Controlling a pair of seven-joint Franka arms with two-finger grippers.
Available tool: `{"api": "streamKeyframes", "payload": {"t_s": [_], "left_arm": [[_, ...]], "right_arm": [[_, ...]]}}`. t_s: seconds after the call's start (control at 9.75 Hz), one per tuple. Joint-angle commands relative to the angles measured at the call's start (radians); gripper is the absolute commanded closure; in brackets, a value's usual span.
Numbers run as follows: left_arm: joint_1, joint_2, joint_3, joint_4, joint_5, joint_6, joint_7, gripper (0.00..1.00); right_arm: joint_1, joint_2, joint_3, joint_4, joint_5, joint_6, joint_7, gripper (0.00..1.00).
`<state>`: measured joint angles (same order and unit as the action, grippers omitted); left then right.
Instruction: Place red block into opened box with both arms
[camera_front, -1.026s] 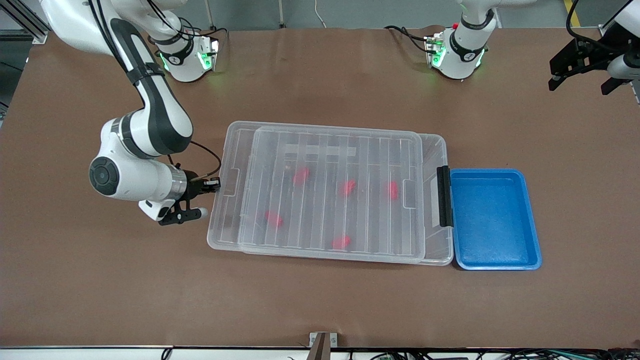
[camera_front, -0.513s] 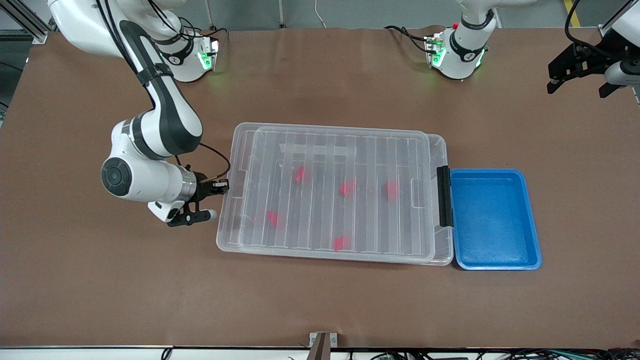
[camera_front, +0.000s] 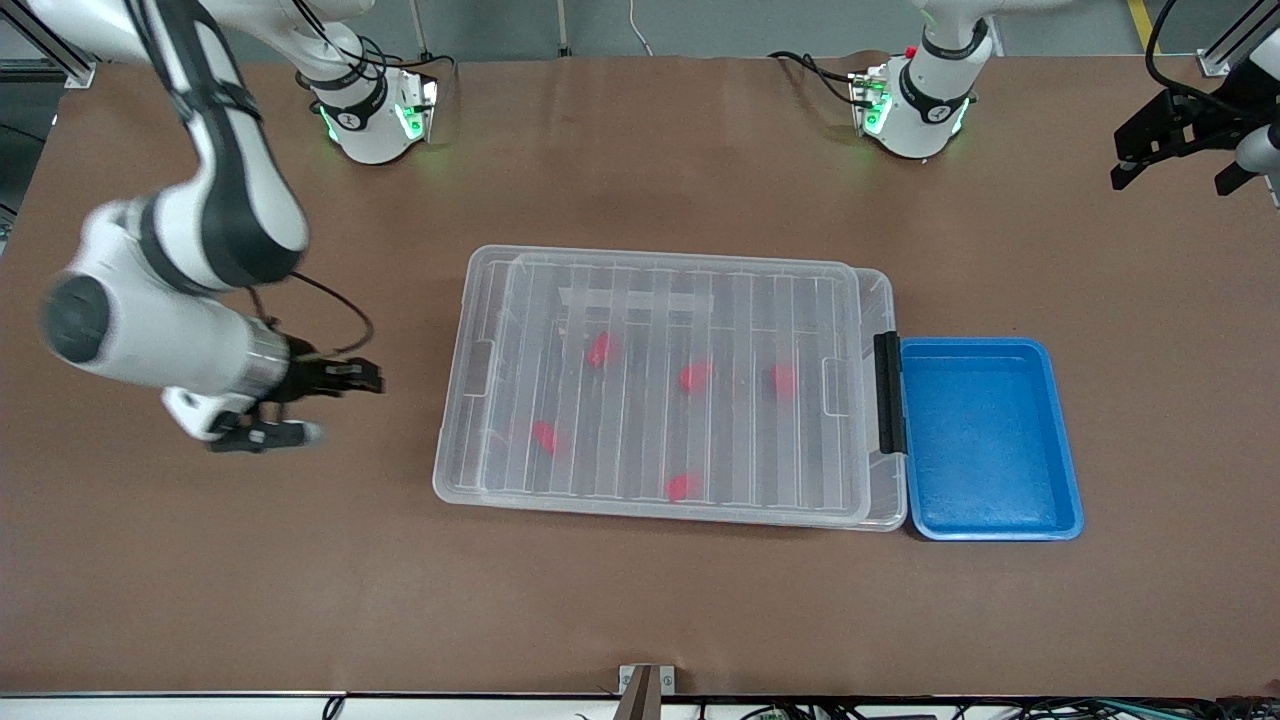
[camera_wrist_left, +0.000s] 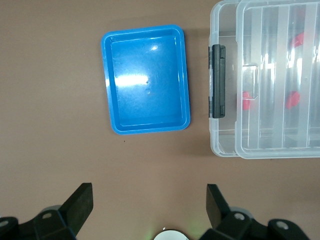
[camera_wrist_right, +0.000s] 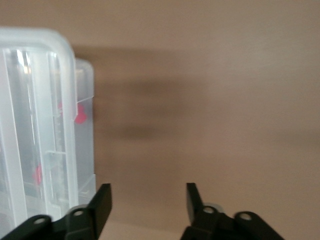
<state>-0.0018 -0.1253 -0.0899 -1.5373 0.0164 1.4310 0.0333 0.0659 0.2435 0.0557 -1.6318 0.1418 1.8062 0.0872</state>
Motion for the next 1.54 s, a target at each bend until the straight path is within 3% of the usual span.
{"api": "streamKeyframes", "payload": {"t_s": [0.0,0.21,0.51,1.44], "left_arm": [[0.0,0.007,-0.007,-0.024,0.014,-0.001,-0.003,0.0],[0.002,0.015,-0.007,-0.006,0.014,-0.001,0.0,0.0],[0.005,0.044,-0.002,0.028,0.014,-0.001,0.011,0.0],[0.003,0.046,0.001,0.042,0.014,-0.004,0.008,0.0]], "right_arm": [[-0.014,-0.171,-0.051,-0.043,-0.106,-0.079,0.057,0.0],[-0.015,-0.251,-0.161,-0.03,-0.119,-0.131,0.045,0.0],[-0.093,-0.247,-0.177,0.2,-0.126,-0.416,-0.106,0.0],[-0.098,-0.247,-0.172,0.198,-0.131,-0.423,-0.122,0.0]]}}
